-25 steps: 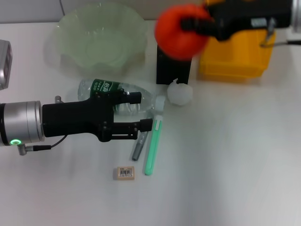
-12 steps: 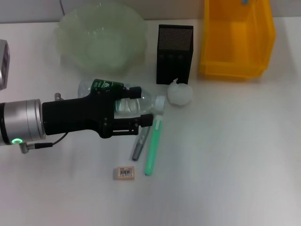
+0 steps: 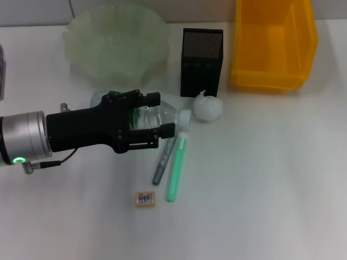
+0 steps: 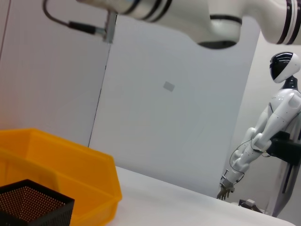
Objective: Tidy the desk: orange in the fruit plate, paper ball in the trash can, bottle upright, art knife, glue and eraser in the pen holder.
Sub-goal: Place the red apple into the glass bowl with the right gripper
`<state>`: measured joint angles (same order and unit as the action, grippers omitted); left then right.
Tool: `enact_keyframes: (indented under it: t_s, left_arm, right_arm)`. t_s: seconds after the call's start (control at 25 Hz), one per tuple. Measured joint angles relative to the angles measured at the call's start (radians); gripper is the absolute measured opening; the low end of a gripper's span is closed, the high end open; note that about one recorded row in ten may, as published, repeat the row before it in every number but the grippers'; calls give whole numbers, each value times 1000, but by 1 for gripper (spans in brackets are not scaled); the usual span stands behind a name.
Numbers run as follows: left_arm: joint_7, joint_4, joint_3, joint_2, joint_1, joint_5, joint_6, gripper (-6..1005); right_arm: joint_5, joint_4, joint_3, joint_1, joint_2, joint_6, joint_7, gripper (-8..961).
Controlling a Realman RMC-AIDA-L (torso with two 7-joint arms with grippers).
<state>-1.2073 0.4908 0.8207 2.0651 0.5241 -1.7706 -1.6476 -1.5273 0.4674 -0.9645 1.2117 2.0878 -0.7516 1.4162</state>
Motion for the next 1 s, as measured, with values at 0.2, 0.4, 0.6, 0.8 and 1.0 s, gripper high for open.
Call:
enact_keyframes:
  t_s: [0.2,0.4,0.6,0.8,1.0]
  left_arm:
    - [1,-6,0,0,0,0,8,827]
    - [2,-11,0,1,0,1,12,827]
    - [3,-11,0,3,-5,23,12,827]
    - [14,-24,0,2,-8,43,7,827]
    - [15,-32,0,1,-9,51,5,827]
  right_arm:
    - [1,0,-8,49,1,43,-3,38]
    - [51,4,-12,66,2,66,-22,72]
    - [79,6,-14,64,-1,55,-47,106]
    - [103,7,-15,57,0,35,-67,170]
    - [103,7,-15,55,-2,44,-68,340]
